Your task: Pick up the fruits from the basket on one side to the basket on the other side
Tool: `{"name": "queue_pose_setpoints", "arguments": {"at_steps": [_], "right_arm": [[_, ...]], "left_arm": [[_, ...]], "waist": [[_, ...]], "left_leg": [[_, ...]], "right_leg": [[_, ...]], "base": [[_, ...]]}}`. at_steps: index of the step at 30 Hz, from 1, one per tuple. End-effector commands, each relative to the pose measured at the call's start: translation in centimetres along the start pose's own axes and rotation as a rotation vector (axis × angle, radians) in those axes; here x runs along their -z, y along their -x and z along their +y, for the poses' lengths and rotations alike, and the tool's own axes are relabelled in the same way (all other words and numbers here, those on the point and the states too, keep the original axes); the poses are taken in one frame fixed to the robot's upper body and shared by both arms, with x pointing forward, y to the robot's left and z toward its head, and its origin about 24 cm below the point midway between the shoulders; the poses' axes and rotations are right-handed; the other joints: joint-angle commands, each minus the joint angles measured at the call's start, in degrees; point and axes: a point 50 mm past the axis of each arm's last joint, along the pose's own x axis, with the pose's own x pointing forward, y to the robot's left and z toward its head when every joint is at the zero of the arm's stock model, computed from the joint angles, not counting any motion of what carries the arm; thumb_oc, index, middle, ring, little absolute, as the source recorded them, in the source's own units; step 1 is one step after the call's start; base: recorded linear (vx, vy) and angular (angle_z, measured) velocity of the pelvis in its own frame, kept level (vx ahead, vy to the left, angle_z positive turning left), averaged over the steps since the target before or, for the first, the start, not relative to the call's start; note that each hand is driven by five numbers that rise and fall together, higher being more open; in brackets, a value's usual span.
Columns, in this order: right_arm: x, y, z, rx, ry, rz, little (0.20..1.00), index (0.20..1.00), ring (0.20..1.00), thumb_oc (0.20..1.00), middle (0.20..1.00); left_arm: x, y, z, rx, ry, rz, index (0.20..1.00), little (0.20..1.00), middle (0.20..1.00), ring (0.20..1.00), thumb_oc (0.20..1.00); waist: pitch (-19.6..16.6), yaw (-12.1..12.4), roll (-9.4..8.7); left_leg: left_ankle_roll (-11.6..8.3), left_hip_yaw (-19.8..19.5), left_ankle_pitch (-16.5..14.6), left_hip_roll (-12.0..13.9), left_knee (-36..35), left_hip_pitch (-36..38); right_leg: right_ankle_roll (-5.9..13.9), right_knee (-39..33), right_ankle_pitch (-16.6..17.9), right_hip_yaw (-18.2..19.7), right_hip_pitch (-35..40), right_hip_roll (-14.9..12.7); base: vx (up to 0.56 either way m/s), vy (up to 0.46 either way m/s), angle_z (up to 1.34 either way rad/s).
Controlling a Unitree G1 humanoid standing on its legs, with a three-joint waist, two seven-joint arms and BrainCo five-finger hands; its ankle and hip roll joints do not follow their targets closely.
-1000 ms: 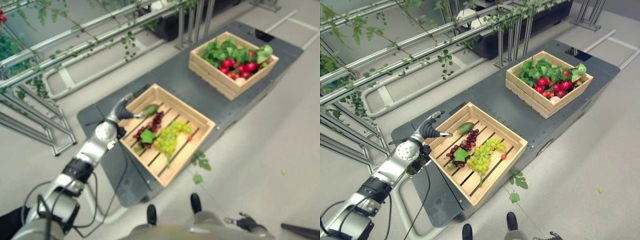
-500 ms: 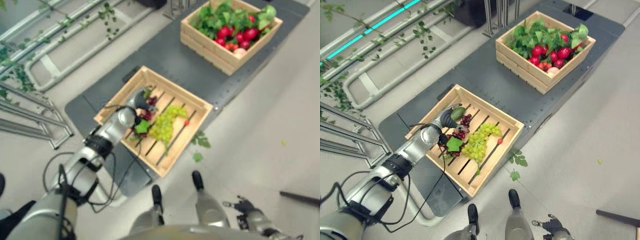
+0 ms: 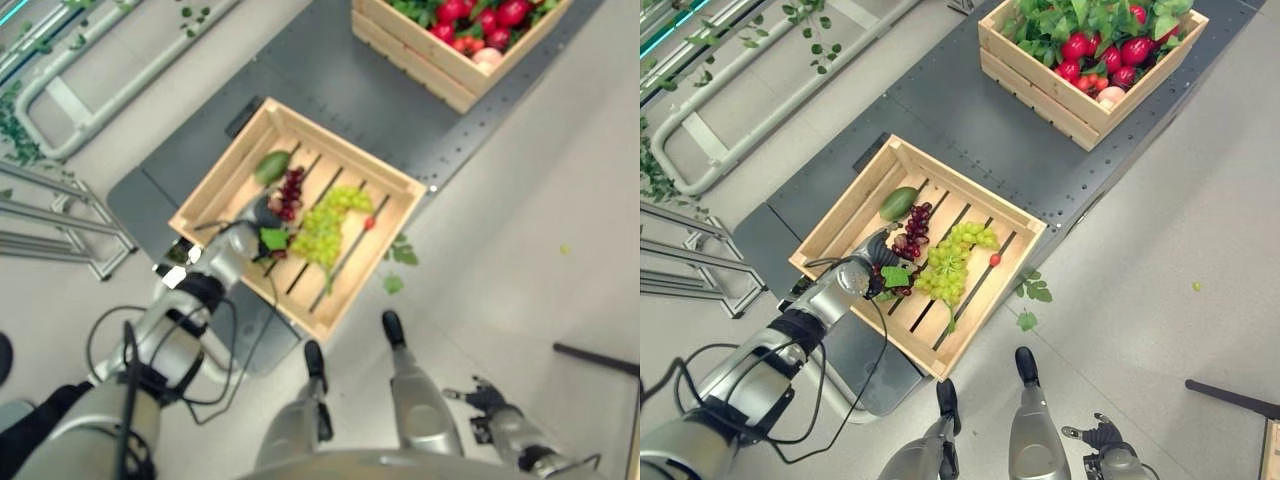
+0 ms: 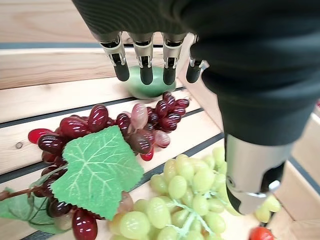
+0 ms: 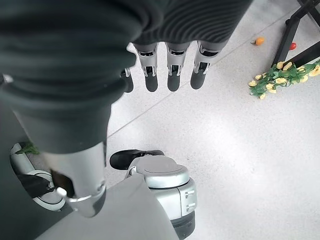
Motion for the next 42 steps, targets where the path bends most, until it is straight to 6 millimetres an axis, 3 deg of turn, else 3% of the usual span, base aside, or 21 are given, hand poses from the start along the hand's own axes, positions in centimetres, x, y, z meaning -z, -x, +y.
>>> {"name": "queue_pose_setpoints", "arguments": {"at_steps": [1,8,29,42], "right_arm": [[-0.1,-0.1,-1.0,0.037,-0.003,-0.007,1.0,1.0,1.0,1.0,1.0],[-1.1,-0.1,-0.6,0.029,0.002,-0.056,1.0,1.0,1.0,1.0,1.0],[-2.9,0.3,0.4,0.019,-0.003,-0.166,1.0,1.0,1.0,1.0,1.0],[-4.7,0.7,1.1,0.006,-0.006,-0.263,1.0,1.0,1.0,1.0,1.0]], "left_arm": [[-1.7,-1.1,3.2,-0.116,0.006,-0.001,1.0,1.0,1.0,1.0,1.0],[0.4,-0.9,3.6,-0.141,0.034,0.077,1.0,1.0,1.0,1.0,1.0],[-0.7,-1.3,5.4,-0.257,0.145,0.095,1.0,1.0,1.0,1.0,1.0],[0.6,-1.0,7.1,-0.342,0.242,0.149,1.0,1.0,1.0,1.0,1.0]], "waist": [[-0.7,0.2,-1.78],[0.3,0.0,-2.47],[3.2,-1.1,-3.84],[4.9,-2.2,-4.14]], "left_leg": [[1.41,1.1,-8.5,-4.3,0.1,4.7],[1.31,1.2,-8.2,-4.4,0.1,3.6],[0.92,1.7,-6.8,-4.8,0.1,-0.7],[0.45,2.8,-6.6,-4.1,0.1,-2.7]], "right_leg": [[4.18,0.2,1.7,0.8,-6.6,-0.3],[4.06,0.2,2.1,1.0,-7.8,-0.1],[3.78,0.6,3.2,1.9,-12.4,0.1],[3.21,1.4,3.0,2.4,-15.7,1.5]], "base": [[0.0,-0.006,-0.03],[0.0,-0.002,-0.02],[-0.01,-0.002,-0.02],[0.01,-0.016,-0.04]]}}
